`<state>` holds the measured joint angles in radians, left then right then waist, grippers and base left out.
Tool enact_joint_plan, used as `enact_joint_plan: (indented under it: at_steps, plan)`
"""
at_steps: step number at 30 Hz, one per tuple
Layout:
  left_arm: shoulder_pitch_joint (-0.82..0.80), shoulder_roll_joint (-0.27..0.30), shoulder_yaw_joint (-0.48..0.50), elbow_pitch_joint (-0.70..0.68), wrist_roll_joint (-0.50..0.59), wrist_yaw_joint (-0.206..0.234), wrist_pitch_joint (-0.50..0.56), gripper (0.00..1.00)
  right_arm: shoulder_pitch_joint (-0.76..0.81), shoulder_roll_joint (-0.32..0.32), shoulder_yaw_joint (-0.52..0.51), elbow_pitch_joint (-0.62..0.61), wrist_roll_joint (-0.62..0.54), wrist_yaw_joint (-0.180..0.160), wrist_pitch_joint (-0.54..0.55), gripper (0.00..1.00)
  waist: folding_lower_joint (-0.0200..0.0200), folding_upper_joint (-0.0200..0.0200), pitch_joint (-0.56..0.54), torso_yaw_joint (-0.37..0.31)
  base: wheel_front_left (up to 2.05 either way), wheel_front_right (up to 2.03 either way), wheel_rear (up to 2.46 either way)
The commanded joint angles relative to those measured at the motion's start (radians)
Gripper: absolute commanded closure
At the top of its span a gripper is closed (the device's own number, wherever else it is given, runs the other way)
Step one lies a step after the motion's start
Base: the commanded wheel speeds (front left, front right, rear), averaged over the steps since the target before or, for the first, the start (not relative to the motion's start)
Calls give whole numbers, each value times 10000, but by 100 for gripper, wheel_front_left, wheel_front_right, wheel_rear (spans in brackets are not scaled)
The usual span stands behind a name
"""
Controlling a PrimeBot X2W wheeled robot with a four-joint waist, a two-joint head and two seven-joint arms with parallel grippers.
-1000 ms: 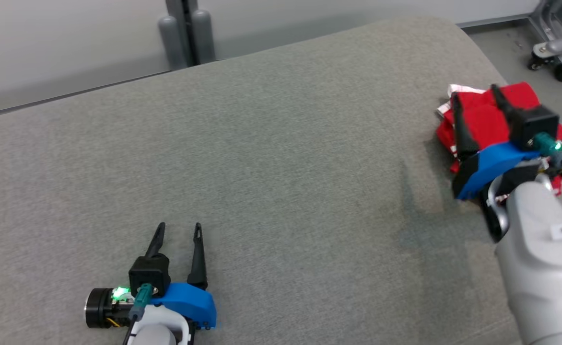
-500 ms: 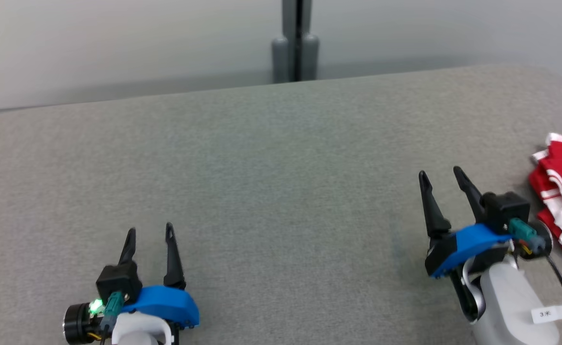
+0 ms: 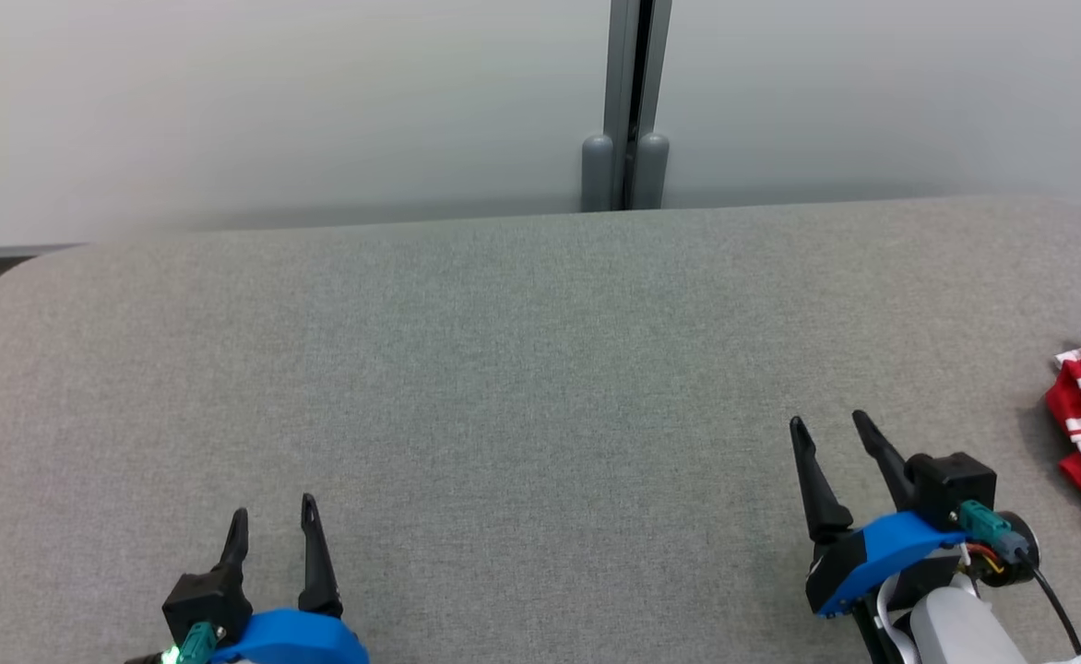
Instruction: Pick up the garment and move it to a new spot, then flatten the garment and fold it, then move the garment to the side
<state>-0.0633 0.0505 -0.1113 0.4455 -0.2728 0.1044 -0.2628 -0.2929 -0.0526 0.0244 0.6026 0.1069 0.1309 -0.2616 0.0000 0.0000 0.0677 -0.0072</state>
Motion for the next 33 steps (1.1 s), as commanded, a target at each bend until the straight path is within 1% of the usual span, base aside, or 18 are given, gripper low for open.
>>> enact_joint_plan:
  at_steps: [1, 6, 11, 14, 15, 18, 22, 31, 33]
  plan:
    - [101, 5, 32, 8, -24, -64, -23, 0, 224, 6, 28, 2, 69, -3, -37, 0, 0, 0, -130, -84, 0, 0, 0]
    - [438, 4, 58, 82, -177, -152, -23, 0, 548, 6, 81, -67, 179, -2, -37, 0, 0, 0, -483, -141, 0, 0, 0]
    - [620, 5, 7, 96, -246, -220, -23, 0, 736, 9, 10, -85, 191, -2, -37, 0, 0, 0, -625, -148, 0, 0, 0]
    - [650, 4, -50, -34, -320, -338, -23, 0, 777, 10, -16, -138, 163, -2, -37, 0, 0, 0, -648, -102, 0, 0, 0]
    - [609, 0, -30, -17, -310, -355, 5, 100, 616, 6, -15, -90, 122, -2, 2, 100, 0, 0, -655, -103, 0, 0, 0]
    - [691, -8, -4, 225, -361, -353, 68, 100, 714, 25, -22, 129, 155, -2, 62, 100, 0, 0, -655, -107, 0, 0, 0]
    - [574, -7, 168, 155, -1089, -467, 317, 100, 650, 24, -234, 50, 943, -2, 386, 100, 0, 0, -655, -101, 0, 0, 0]
    - [453, -6, 402, -152, -2629, -704, 722, 100, 870, 23, -305, -491, 2743, -2, 753, 100, 0, 0, -654, -89, 0, 0, 0]
    - [413, -6, 481, -244, -3107, -778, 852, 100, 934, 22, -332, -652, 3293, -2, 866, 100, 0, 0, -654, -84, 0, 0, 0]
